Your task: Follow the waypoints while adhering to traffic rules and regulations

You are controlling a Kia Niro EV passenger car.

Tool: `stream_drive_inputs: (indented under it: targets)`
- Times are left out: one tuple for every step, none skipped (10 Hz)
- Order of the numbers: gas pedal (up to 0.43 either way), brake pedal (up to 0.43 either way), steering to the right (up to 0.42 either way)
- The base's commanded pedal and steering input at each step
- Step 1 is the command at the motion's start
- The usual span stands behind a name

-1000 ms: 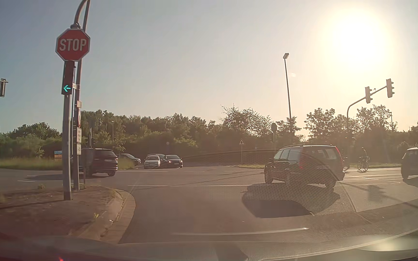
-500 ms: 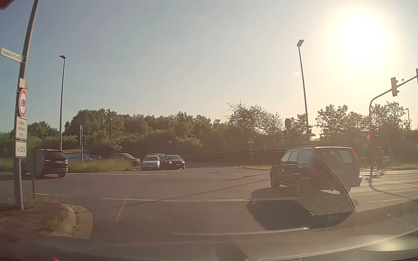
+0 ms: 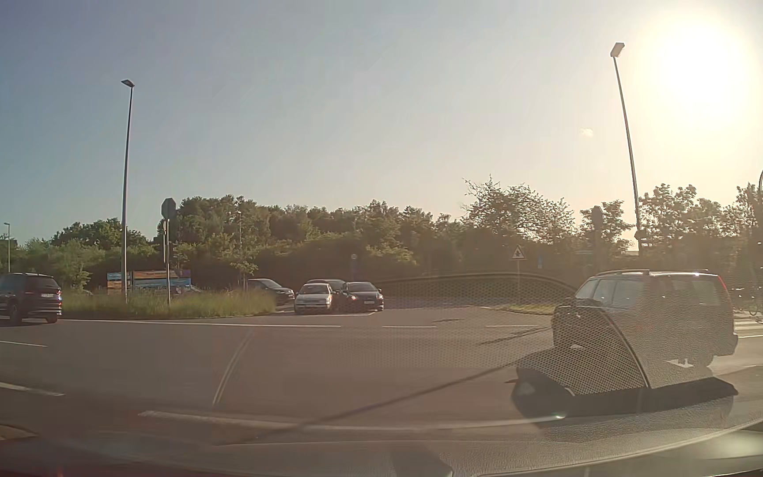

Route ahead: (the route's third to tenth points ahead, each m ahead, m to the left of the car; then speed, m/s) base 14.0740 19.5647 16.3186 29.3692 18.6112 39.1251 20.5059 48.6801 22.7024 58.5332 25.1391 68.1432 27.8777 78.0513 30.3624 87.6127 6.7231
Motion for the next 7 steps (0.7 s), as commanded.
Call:
stream_drive_inputs:
  targets:
    - [0.039, 0.000, -0.207]
    - [0.039, 0.000, -0.221]
    - [0.039, 0.000, -0.234]
    - [0.039, 0.000, -0.246]
    - [0.039, 0.000, -0.252]
    - [0.039, 0.000, -0.255]
    - [0.039, 0.000, -0.259]
